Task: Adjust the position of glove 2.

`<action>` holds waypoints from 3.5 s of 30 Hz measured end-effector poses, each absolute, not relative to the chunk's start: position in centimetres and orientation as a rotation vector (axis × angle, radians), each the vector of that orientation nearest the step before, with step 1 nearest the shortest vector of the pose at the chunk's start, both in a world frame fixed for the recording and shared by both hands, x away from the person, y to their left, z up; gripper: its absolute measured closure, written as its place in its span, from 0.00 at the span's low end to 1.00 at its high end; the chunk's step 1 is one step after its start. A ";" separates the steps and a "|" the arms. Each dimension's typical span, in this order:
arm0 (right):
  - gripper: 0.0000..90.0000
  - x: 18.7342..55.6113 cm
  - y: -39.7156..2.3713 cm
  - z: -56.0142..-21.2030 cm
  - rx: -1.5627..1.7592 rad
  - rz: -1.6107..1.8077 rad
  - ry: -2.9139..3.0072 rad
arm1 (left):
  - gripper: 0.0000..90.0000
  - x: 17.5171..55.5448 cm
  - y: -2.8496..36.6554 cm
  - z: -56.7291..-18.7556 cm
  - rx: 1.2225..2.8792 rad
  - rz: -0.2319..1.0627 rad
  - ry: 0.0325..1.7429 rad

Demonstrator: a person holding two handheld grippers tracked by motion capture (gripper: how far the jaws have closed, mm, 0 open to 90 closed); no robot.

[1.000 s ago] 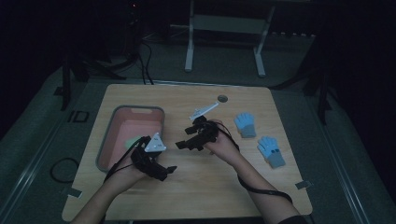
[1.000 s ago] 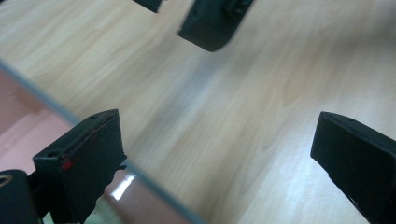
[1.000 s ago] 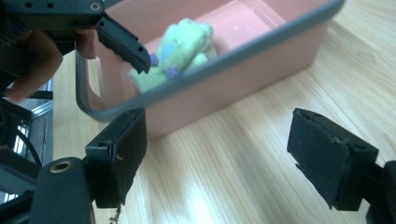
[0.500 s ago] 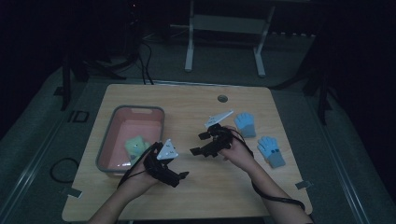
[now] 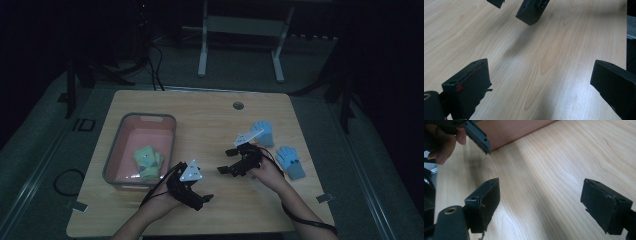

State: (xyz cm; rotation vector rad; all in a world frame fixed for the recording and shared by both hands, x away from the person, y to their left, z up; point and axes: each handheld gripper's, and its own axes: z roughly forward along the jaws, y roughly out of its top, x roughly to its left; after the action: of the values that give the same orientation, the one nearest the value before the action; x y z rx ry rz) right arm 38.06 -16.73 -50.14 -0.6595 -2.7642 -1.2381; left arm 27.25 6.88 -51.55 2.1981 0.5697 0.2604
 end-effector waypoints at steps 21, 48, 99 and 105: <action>0.16 35.3 -21.6 -53.2 -0.706 -1.239 -2.772 | 0.03 26.6 6.3 -55.2 2.169 0.284 0.595; 0.50 35.5 -30.0 -52.2 -1.303 -1.279 -2.930 | 0.03 25.6 7.0 -55.6 2.110 0.351 0.657; 0.65 49.7 -27.7 -52.5 -1.552 -1.067 -3.020 | 0.03 24.6 7.7 -56.0 2.058 0.412 0.665; 0.64 50.2 -28.2 -53.9 -1.580 -1.004 -2.996 | 0.03 24.6 7.7 -56.0 2.058 0.413 0.663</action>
State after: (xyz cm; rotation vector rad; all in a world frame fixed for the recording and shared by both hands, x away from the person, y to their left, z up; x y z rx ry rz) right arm 50.24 -28.19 -53.89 -1.5796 -2.9957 -1.0044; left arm 24.60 7.73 -56.02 2.0583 0.6633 0.4129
